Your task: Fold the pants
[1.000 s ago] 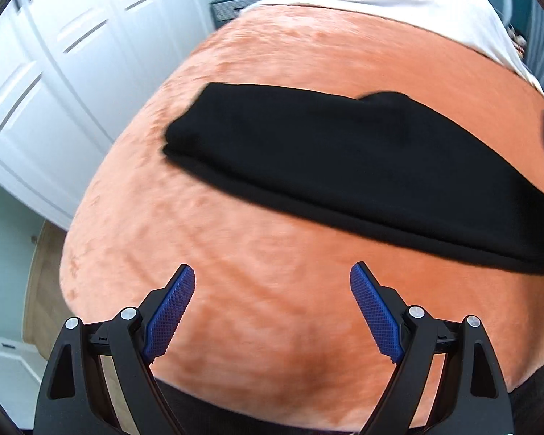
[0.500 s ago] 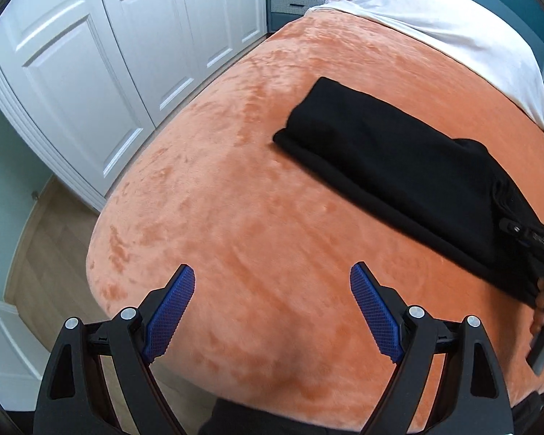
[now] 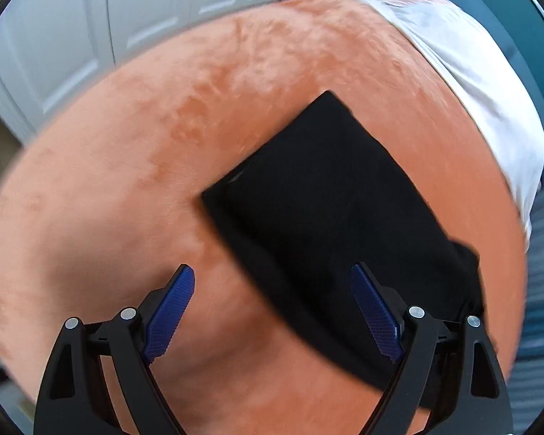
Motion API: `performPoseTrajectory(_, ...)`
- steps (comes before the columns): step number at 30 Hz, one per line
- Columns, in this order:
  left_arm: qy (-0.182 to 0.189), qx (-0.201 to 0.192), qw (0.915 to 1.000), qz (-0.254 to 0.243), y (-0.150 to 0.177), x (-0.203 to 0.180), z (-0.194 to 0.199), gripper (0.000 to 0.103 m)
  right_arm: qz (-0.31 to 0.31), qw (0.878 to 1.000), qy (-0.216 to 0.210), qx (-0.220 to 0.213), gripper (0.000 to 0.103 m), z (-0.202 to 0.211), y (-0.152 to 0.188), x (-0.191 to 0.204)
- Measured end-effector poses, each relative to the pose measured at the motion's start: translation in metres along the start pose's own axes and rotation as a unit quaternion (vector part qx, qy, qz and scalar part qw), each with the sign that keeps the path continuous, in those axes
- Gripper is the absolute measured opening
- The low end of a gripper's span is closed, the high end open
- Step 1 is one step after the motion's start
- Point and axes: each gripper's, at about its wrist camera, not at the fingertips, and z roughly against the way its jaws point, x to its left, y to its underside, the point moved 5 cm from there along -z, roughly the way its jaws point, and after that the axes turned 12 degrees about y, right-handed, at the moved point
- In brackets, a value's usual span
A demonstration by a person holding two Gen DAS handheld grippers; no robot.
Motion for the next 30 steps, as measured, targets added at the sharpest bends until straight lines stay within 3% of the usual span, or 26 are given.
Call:
performPoseTrajectory(2,0.011,0.018,0.9987,0.046,-0.005,0.012,-0.018,0.086,-0.021,1.0,0.004,0.012,0.073,0.008,0.008,-0.019)
performPoseTrajectory(3,0.017,0.013,0.9974,0.069,-0.008,0.018,-0.026,0.092,-0.029,0.999,0.007,0.014,0.073,0.006,0.01,-0.025)
performPoseTrajectory(5,0.02,0.003,0.9963,0.084,-0.013,0.015,-0.028,0.097,-0.045,0.999,0.015,0.022,0.073,0.007,0.017,-0.042)
performPoseTrajectory(7,-0.004,-0.008,0.9979,0.065,-0.017,0.007,-0.029,0.093,-0.058,0.998,0.027,0.028,0.073,0.006,0.021,-0.055)
performPoseTrajectory(9,-0.043,-0.017,0.9986,0.027,-0.018,-0.002,-0.03,0.067,-0.075,0.996,0.027,0.033,0.073,0.007,0.025,-0.068)
performPoseTrajectory(10,-0.05,-0.017,0.9985,0.016,-0.017,-0.005,-0.029,0.06,-0.085,0.995,0.027,0.033,0.073,0.008,0.026,-0.075)
performPoseTrajectory(11,-0.049,-0.021,0.9985,0.007,-0.017,-0.007,-0.027,0.035,-0.089,0.995,0.027,0.033,0.073,0.008,0.027,-0.079)
performPoseTrajectory(12,-0.04,-0.022,0.999,0.002,-0.017,-0.01,-0.023,0.019,-0.096,0.994,0.029,0.034,0.073,0.008,0.029,-0.085)
performPoseTrajectory(16,-0.022,-0.035,0.9991,0.009,-0.016,-0.018,-0.011,0.017,-0.121,0.992,0.026,0.041,0.073,0.005,0.035,-0.103)
performPoseTrajectory(20,-0.044,-0.035,0.9984,-0.003,-0.013,-0.024,-0.009,0.02,-0.1,0.994,0.007,0.033,0.073,-0.001,0.02,-0.093)
performPoseTrajectory(23,-0.066,-0.035,0.9972,0.001,-0.008,-0.018,-0.01,0.03,0.027,0.999,0.025,-0.009,0.073,-0.008,-0.01,-0.036)
performPoseTrajectory(26,-0.094,-0.05,0.994,-0.027,0.0,-0.02,-0.001,0.035,0.129,0.99,0.046,-0.029,0.073,-0.028,-0.025,0.021)
performPoseTrajectory(28,-0.122,-0.057,0.9888,-0.065,0.007,-0.027,0.005,0.037,0.154,0.987,0.045,-0.022,0.072,-0.047,-0.028,0.045)
performPoseTrajectory(30,-0.162,-0.064,0.9785,-0.11,0.015,-0.035,0.013,0.045,0.171,0.984,0.042,-0.007,0.067,-0.068,-0.028,0.064)
